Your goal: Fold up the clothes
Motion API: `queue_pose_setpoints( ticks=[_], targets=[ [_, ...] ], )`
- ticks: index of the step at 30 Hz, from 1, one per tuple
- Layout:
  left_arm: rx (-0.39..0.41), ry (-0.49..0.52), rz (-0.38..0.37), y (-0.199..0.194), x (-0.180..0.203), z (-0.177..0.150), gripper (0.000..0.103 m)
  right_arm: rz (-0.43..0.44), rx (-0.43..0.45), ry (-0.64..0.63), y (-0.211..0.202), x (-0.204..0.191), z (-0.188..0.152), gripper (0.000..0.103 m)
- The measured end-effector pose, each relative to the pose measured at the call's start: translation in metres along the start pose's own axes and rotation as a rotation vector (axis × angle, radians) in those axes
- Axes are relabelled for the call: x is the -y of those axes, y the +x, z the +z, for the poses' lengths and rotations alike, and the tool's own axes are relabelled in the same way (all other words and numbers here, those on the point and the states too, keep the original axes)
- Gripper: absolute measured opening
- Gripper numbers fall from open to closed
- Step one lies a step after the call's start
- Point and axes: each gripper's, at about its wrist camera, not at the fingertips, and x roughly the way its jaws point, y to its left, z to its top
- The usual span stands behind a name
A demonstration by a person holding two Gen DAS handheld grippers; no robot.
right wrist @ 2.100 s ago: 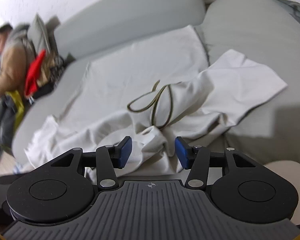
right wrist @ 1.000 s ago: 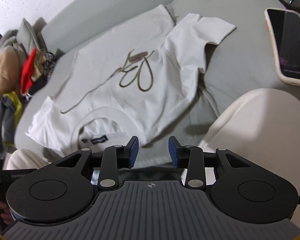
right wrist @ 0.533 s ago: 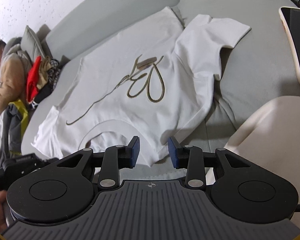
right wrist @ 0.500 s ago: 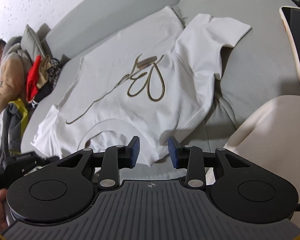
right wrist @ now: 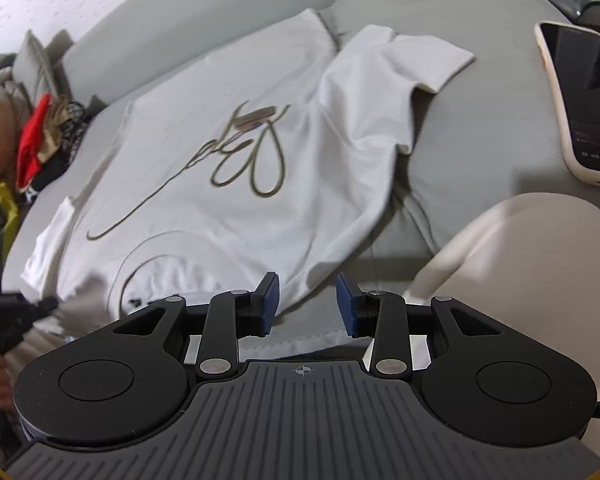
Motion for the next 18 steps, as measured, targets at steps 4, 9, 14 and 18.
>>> queue_pose_setpoints(
  ticks=[4,9,14,18],
  targets=[
    [-0.064,0.048,0.032,-0.013,0.016,-0.013,0.027,-0.006,0.073,0.061,-0.008,0.017,0.018,0.050],
    [-0.052,0.217,-0.199,-0.026,0.055,-0.020,0.027,-0.084,0.257,0.062,-0.005,0.049,0.054,0.050],
    [-0.025,0.373,-0.309,-0.027,0.102,-0.027,0.030,0.087,0.193,0.426,0.036,0.105,0.084,0.051],
    [-0.042,0.409,-0.345,-0.013,0.123,-0.024,0.031,0.178,0.261,0.585,0.053,0.124,0.095,0.054]
  ],
)
